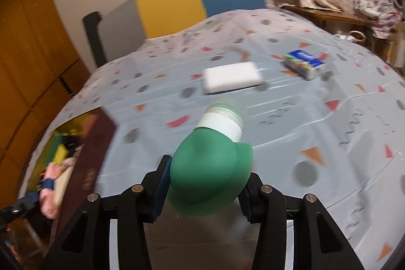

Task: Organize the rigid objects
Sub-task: 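Lower the green funnel into the gold tray and open the right tool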

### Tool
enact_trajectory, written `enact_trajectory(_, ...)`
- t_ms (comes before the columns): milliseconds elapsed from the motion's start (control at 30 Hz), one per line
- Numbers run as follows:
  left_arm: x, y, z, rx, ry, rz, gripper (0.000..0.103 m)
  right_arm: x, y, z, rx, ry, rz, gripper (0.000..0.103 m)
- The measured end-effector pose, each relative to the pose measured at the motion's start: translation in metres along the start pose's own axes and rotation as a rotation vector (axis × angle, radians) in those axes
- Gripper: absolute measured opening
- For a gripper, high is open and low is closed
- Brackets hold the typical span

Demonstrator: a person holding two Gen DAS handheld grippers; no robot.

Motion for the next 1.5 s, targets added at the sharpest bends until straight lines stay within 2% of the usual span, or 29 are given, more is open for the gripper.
enact_trajectory(200,-0.011,0.007,-0.012,0.027,-0.034,0.005,0.058,-0.070,0.007,-0.008,-0.014,-0.099,-0.083,0.048)
enact_trajectory(467,-0.043,0.012,-0.030,0.067,-0.049,-0.065,0.058,-0.186,0.008,0.006,-0.092,-0.189,-0.301,0.048)
enact_trajectory(633,-0.075,0.014,-0.046,0.103,-0.065,-0.141,0.058,-0.247,0.011,0.031,-0.168,-0.178,-0.456,0.048)
enact_trajectory(733,-0.092,0.017,-0.053,0.120,-0.074,-0.186,0.058,-0.269,0.013,0.049,-0.205,-0.153,-0.509,0.048)
enact_trajectory(967,-0.114,0.017,-0.065,0.145,-0.071,-0.250,0.058,-0.290,0.014,0.084,-0.252,-0.088,-0.563,0.051)
enact_trajectory(1033,-0.115,0.017,-0.067,0.151,-0.070,-0.251,0.058,-0.286,0.011,0.088,-0.244,-0.078,-0.537,0.060)
enact_trajectory(1133,-0.112,0.018,-0.067,0.151,-0.068,-0.246,0.058,-0.271,0.005,0.077,-0.219,-0.111,-0.458,0.071)
enact_trajectory(1300,-0.107,0.019,-0.062,0.142,-0.058,-0.240,0.058,-0.241,0.006,0.053,-0.162,-0.098,-0.387,0.071)
enact_trajectory(1500,-0.090,0.021,-0.054,0.116,-0.035,-0.206,0.058,-0.208,0.010,0.037,-0.163,-0.113,-0.282,0.073)
Point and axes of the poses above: each gripper's, at about its wrist camera, not at the fingertips, and z roughly the way its jaws point, x to its right, y to its underside, the point moved 6 cm from there along z, roughly the way its jaws point, and after that the axes turned 13 degrees about -x, right-handed, at the moved point
